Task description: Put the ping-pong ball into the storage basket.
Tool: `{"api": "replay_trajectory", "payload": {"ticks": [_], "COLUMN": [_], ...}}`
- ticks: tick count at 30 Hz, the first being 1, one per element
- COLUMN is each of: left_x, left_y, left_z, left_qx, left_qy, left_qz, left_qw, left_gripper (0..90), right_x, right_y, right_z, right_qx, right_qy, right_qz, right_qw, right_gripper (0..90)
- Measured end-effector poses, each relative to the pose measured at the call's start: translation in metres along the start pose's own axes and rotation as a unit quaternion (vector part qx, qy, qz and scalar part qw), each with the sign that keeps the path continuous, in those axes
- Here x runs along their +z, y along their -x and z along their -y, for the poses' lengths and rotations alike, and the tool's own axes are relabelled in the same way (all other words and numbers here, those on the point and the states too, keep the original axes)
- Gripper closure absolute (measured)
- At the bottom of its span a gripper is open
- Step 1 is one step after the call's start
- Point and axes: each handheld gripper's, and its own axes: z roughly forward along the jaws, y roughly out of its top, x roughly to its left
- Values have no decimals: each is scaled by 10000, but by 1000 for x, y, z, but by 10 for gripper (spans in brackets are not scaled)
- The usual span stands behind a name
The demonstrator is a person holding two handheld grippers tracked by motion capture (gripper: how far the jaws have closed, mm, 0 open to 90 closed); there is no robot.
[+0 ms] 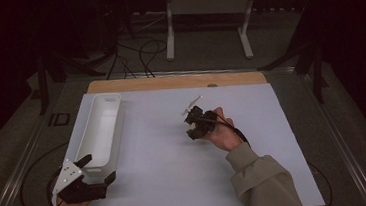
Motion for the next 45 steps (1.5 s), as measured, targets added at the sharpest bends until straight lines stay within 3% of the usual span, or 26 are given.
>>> {"api": "replay_trajectory", "payload": {"ticks": [45], "left_x": [0], "left_y": [0], "left_z": [0], "left_qx": [3], "left_qy": [-6], "left_qz": [0], "left_qw": [10000], "left_gripper": [1], "right_x": [-17], "right_y": [-9], "right_z": [-20], "right_qx": [-170], "right_qy": [95], "right_qz": [-66], "right_qw": [9998], "right_gripper": [500]}}
